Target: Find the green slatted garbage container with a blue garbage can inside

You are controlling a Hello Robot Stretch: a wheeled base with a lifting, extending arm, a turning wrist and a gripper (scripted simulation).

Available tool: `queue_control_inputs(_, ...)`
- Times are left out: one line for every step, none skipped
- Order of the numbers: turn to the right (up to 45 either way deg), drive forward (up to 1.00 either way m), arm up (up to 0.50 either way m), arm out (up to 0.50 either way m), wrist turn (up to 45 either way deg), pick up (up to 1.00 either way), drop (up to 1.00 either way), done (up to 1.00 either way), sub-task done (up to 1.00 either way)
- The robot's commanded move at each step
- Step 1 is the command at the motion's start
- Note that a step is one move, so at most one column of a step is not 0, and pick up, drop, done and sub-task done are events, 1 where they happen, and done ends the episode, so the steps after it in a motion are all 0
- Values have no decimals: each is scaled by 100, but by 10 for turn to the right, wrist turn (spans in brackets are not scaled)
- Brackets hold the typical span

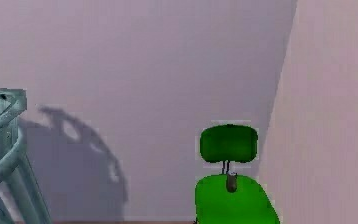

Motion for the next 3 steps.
queue_control_inputs(-450,0,0,0,0,0,0,0,0)
queue_control_inputs(-90,0,0,0,0,0,0,0,0)
queue_control_inputs(0,0,0,0,0,0,0,100,0)
